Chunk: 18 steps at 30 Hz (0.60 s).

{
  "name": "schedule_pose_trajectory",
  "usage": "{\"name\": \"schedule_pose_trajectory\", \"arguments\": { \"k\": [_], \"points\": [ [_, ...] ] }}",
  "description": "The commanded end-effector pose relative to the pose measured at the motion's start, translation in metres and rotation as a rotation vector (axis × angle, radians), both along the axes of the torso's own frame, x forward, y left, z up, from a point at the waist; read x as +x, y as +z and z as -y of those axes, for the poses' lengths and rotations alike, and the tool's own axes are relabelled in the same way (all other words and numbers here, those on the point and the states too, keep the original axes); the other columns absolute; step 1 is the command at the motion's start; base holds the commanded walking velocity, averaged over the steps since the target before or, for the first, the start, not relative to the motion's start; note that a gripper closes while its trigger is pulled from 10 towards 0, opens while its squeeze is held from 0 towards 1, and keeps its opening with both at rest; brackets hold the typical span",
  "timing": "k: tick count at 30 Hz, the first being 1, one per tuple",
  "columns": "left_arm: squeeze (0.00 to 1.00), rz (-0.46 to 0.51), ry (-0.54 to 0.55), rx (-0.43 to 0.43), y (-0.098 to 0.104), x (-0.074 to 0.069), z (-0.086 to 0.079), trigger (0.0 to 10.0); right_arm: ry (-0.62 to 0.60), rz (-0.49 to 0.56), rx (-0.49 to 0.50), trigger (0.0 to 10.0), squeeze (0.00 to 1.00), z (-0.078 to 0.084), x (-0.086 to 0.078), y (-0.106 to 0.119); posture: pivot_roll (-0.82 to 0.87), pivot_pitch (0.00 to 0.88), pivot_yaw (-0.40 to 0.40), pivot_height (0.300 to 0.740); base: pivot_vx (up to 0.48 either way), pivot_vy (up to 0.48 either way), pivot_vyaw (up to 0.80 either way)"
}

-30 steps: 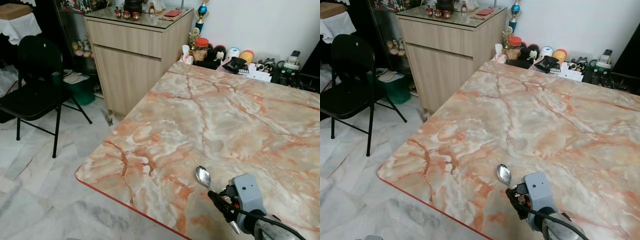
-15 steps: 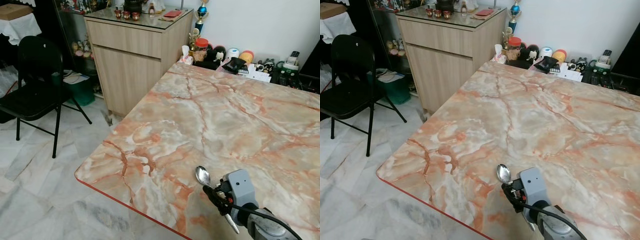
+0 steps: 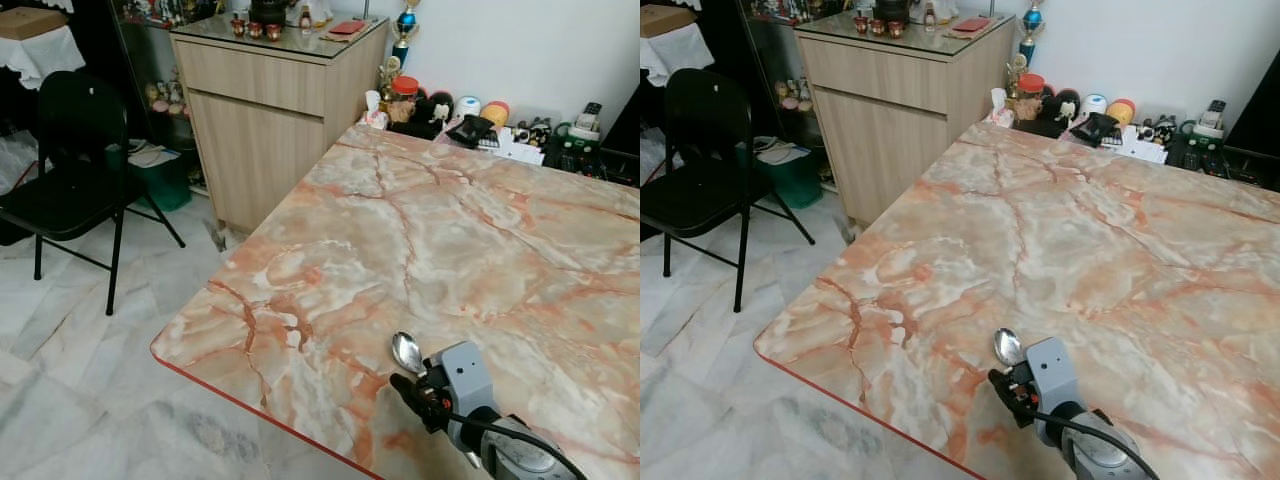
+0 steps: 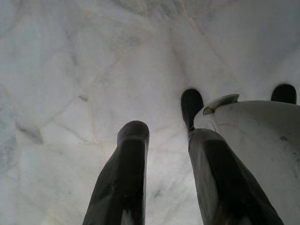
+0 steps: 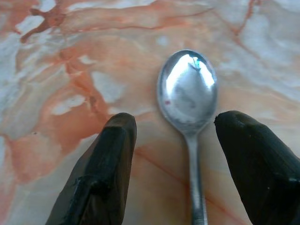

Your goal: Setting the table

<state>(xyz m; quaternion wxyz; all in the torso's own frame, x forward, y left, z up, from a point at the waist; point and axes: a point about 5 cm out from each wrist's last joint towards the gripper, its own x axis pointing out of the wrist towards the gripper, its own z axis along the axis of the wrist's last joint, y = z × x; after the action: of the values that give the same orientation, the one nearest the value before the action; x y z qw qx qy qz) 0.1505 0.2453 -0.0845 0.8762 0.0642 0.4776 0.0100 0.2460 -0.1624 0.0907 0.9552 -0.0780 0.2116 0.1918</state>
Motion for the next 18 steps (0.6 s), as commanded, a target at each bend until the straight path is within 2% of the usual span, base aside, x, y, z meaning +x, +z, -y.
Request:
{"name": "schedule_pose_trajectory", "arguments": {
  "k": [1, 7, 12, 18],
  "points": [
    [0.00, -0.032, -0.018, 0.008, -0.004, -0.008, 0.002, 10.0, -0.029, 0.011, -0.003, 10.0, 0.00, 0.005, 0.002, 0.002, -0.02, 0.105, -0.011, 0.740, 0.000, 0.000, 0.00],
    [0.00, -0.037, -0.016, 0.011, -0.004, -0.010, 0.001, 10.0, -0.029, 0.009, 0.002, 10.0, 0.00, 0.005, -0.001, 0.002, -0.03, 0.105, -0.011, 0.740, 0.000, 0.000, 0.00],
    [0.00, -0.041, -0.011, 0.019, -0.003, -0.013, -0.007, 10.0, 0.001, -0.031, 0.003, 10.0, 0.00, 0.000, -0.007, -0.005, -0.02, 0.106, -0.012, 0.740, 0.000, 0.000, 0.00],
    [0.00, -0.039, -0.005, 0.023, -0.001, -0.015, -0.015, 10.0, -0.021, -0.034, -0.006, 10.0, 0.00, 0.005, -0.005, -0.008, -0.02, 0.106, -0.013, 0.740, 0.000, 0.000, 0.00]
  ]
}}
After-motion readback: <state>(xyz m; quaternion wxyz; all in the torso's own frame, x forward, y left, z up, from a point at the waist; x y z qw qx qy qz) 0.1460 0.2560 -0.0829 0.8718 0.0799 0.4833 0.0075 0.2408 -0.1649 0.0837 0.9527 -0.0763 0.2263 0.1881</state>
